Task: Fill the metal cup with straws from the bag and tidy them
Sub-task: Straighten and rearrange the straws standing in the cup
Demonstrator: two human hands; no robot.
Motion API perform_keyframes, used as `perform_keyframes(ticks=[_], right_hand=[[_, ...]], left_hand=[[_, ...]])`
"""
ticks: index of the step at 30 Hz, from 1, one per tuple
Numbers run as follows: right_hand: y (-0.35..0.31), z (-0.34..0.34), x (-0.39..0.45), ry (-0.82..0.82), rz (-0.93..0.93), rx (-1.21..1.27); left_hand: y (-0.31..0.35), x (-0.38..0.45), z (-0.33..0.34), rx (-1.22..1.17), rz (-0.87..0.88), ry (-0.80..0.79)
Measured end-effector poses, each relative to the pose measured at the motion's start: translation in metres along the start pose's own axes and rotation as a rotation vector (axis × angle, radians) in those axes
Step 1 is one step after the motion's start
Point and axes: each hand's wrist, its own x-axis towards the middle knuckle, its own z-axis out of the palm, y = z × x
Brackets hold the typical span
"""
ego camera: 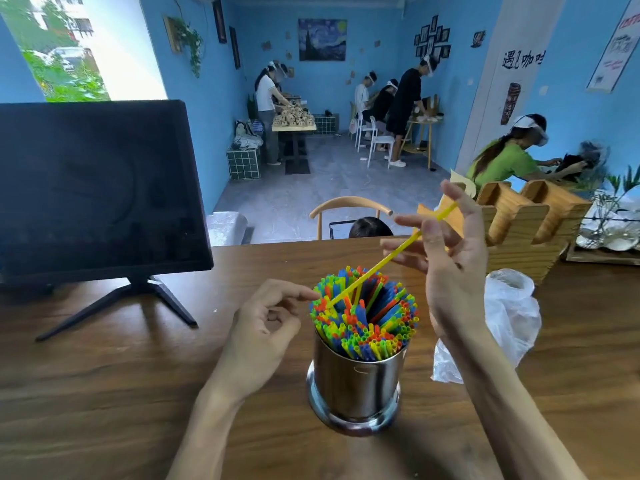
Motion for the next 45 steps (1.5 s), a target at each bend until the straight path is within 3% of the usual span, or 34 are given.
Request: perform_keyframes(ticks=[6,9,14,18,24,31,35,38,42,45], right_hand=[[0.0,-0.013,0.007,0.16,-0.186,-0.032],[0.003,-0.016,0.003,0.147,-0.255,-0.138],[0.016,-0.015,-0.013,-0.085,-0.159,-0.325],[0.022,-0.012,-0.024,-0.326,-0.075,-0.648],[0.012,-0.011,-0.019,-0.58,0.026,-0.811],[-0.005,0.0,-0.013,-0.602,0.136,-0.462],[-0.007,0.004,-0.012,-0.603,0.12,-0.282],[-0.01,-0.001,-0.007,-0.504,0.101,-0.122],[-0.022,-0.013,0.004,-0.254,0.244,0.21],[-0.027,-0.023,0.018,-0.085,0.262,0.318]], left_hand=[[-0.003,-0.003,-0.005,0.105,0.046,-0.061],[-0.005,-0.003,-0.004,0.112,0.051,-0.029],[-0.005,-0.001,-0.001,0.104,0.077,0.042],[0.001,0.003,-0.003,0.066,0.116,0.102],[0.034,0.026,-0.014,-0.341,0.132,0.252],[0.087,0.06,-0.027,-0.683,0.27,0.505],[0.094,0.065,-0.023,-0.713,0.256,0.519],[0.084,0.062,-0.016,-0.73,0.21,0.525],[0.058,0.052,-0.012,-0.707,0.101,0.447],[0.039,0.044,-0.008,-0.408,-0.031,0.236]])
